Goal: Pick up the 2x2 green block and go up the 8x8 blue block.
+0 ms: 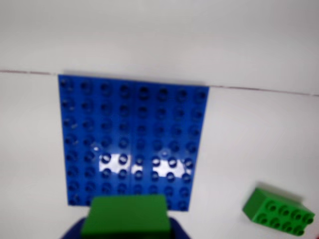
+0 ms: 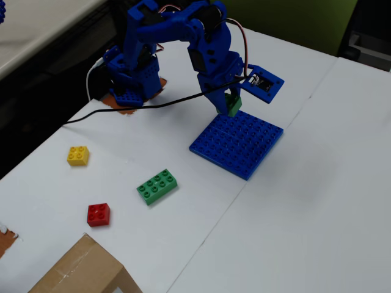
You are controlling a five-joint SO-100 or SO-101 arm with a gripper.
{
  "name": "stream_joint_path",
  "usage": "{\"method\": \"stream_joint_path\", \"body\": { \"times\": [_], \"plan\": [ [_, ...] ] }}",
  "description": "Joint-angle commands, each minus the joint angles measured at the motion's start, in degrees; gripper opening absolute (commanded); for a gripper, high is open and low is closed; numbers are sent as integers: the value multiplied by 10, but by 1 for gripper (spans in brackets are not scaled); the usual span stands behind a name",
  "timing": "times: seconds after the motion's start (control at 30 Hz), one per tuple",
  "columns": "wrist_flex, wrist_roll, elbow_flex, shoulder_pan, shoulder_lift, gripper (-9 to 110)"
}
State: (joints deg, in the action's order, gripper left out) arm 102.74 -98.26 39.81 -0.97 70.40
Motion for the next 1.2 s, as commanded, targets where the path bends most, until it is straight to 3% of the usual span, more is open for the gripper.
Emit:
{"method": "stream_joint_path", "body": {
  "times": [0.0,1.17],
  "plan": [
    [17,8,-40,4,-1,5],
    [24,26,-35,11,-5,5]
  ]
}}
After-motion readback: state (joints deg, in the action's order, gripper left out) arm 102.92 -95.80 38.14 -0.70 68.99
